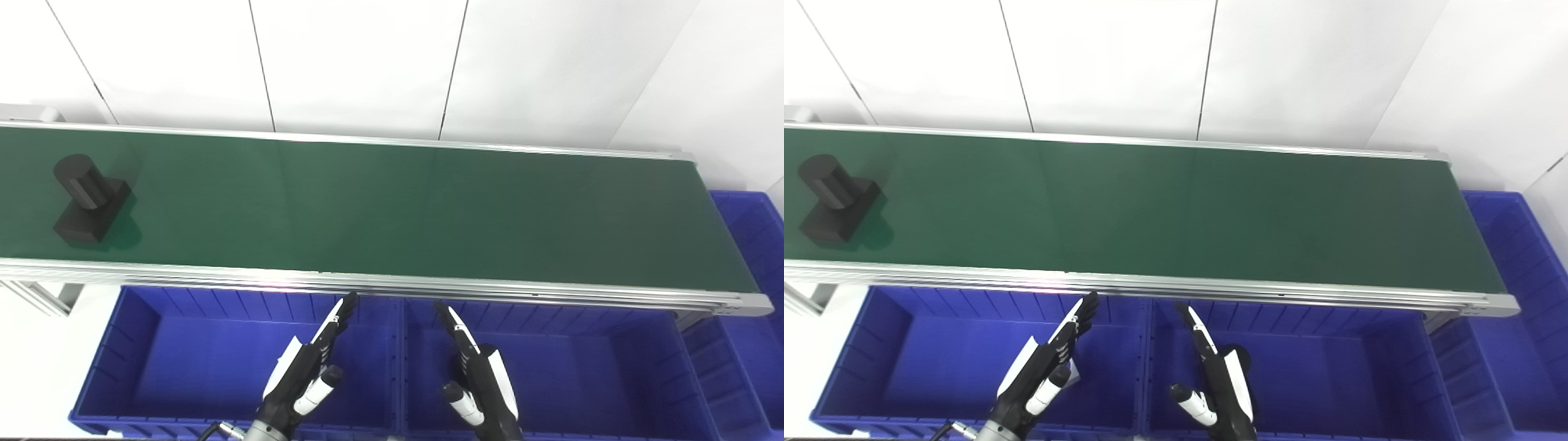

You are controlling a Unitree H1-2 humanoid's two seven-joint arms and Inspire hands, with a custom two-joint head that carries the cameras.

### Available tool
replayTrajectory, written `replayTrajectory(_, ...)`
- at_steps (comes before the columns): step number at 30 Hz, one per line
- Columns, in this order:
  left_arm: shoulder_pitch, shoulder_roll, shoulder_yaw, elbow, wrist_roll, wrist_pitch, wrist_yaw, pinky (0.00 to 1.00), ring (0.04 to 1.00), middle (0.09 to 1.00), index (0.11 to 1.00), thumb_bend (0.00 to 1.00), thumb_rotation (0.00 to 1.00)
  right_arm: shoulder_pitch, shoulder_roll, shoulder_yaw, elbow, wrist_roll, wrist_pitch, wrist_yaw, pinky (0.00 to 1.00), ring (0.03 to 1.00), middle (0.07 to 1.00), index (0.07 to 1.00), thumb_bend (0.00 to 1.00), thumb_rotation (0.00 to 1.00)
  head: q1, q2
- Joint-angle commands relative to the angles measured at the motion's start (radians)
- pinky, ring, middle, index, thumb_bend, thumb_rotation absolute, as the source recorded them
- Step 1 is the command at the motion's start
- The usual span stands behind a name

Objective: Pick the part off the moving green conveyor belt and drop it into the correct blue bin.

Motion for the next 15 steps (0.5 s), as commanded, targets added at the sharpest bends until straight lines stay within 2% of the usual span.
replayTrajectory(1, -0.008, 0.002, 0.002, -0.014, -0.003, -0.037, 0.0, 1.0, 1.0, 1.0, 0.99, 0.86, 1.0, -0.011, 0.006, -0.003, -0.018, -0.005, -0.045, -0.006, 0.97, 0.961, 0.952, 0.939, 0.92, 0.99, 0.0, 0.001)
replayTrajectory(15, 0.003, 0.001, 0.0, -0.013, -0.005, -0.037, -0.009, 1.0, 1.0, 1.0, 0.99, 0.85, 1.0, -0.012, 0.011, -0.003, -0.021, -0.005, -0.045, -0.001, 0.97, 0.96, 0.954, 0.937, 0.92, 1.0, -0.003, 0.003)
